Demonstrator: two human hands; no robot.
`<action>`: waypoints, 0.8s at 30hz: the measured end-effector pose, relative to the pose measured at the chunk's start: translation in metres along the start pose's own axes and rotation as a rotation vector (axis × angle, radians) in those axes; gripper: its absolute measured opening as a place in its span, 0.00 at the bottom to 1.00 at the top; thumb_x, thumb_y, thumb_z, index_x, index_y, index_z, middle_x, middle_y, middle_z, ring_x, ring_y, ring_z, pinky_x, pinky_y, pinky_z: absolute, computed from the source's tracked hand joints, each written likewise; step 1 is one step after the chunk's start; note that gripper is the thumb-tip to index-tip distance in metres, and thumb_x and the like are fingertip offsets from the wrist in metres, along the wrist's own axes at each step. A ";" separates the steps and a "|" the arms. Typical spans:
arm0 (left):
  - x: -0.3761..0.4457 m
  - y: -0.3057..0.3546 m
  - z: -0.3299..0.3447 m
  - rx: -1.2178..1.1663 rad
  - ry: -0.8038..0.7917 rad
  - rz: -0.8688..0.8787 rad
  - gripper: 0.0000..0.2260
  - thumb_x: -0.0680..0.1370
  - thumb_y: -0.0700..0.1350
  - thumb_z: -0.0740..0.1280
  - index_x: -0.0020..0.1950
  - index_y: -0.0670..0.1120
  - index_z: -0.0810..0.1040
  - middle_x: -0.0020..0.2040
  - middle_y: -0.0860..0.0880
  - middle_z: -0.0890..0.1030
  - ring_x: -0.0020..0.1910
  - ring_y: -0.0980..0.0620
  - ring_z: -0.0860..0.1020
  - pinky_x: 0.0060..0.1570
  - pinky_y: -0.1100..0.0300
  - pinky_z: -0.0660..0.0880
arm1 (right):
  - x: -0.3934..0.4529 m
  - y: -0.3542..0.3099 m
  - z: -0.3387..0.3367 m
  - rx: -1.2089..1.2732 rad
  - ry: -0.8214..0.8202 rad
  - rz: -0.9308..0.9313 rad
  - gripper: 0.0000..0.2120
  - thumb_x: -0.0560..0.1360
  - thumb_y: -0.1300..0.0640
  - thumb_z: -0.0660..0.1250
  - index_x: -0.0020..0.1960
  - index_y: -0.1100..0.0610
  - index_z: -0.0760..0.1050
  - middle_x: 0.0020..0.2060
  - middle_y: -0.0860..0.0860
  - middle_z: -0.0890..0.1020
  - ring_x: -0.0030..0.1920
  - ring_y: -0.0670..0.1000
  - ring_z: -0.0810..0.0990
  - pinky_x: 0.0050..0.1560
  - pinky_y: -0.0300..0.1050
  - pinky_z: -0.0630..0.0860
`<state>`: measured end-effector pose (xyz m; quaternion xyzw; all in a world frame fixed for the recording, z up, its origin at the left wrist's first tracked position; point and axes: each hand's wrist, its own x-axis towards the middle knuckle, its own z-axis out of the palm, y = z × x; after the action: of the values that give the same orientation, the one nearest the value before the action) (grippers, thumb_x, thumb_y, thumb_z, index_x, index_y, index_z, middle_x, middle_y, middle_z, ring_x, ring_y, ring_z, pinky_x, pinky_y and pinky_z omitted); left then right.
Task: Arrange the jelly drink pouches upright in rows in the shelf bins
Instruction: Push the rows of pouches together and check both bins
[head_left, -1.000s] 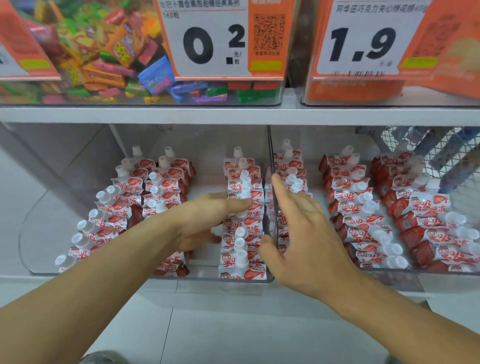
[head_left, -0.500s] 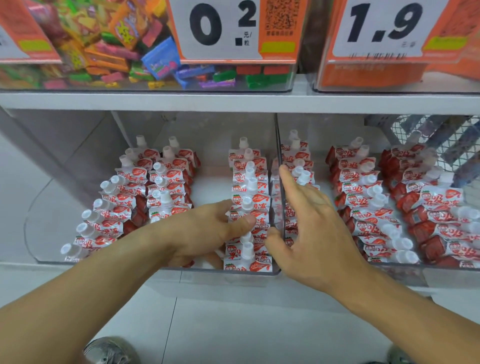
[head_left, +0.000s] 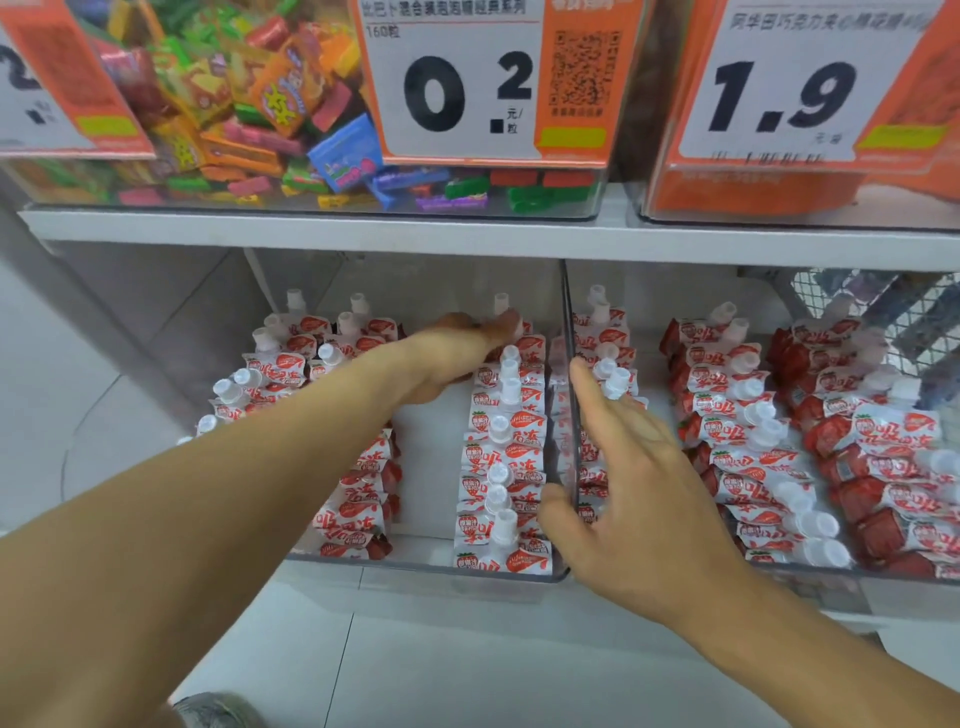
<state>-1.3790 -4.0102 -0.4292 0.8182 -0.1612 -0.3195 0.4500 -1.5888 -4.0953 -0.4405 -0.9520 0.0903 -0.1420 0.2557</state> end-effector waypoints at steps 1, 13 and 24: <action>0.006 -0.002 0.003 0.010 -0.005 0.016 0.29 0.76 0.65 0.61 0.68 0.46 0.73 0.68 0.50 0.75 0.65 0.50 0.73 0.69 0.52 0.67 | 0.000 0.001 0.001 0.001 0.002 -0.012 0.44 0.70 0.42 0.60 0.81 0.49 0.45 0.71 0.46 0.69 0.72 0.44 0.59 0.71 0.39 0.56; 0.020 -0.012 0.007 -0.224 -0.077 0.023 0.20 0.74 0.60 0.69 0.57 0.47 0.81 0.51 0.50 0.85 0.53 0.49 0.82 0.57 0.53 0.74 | 0.001 0.000 0.003 0.001 0.006 -0.012 0.44 0.69 0.42 0.58 0.81 0.48 0.44 0.71 0.46 0.69 0.73 0.48 0.61 0.71 0.44 0.60; 0.010 -0.004 0.007 -0.267 -0.037 0.016 0.17 0.79 0.56 0.60 0.58 0.46 0.78 0.54 0.46 0.83 0.53 0.47 0.80 0.61 0.52 0.72 | 0.001 0.001 0.004 -0.012 0.013 0.001 0.44 0.68 0.41 0.57 0.81 0.50 0.47 0.70 0.47 0.70 0.72 0.48 0.61 0.71 0.40 0.55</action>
<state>-1.3763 -4.0175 -0.4391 0.7438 -0.1319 -0.3495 0.5543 -1.5867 -4.0942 -0.4443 -0.9525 0.0934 -0.1475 0.2494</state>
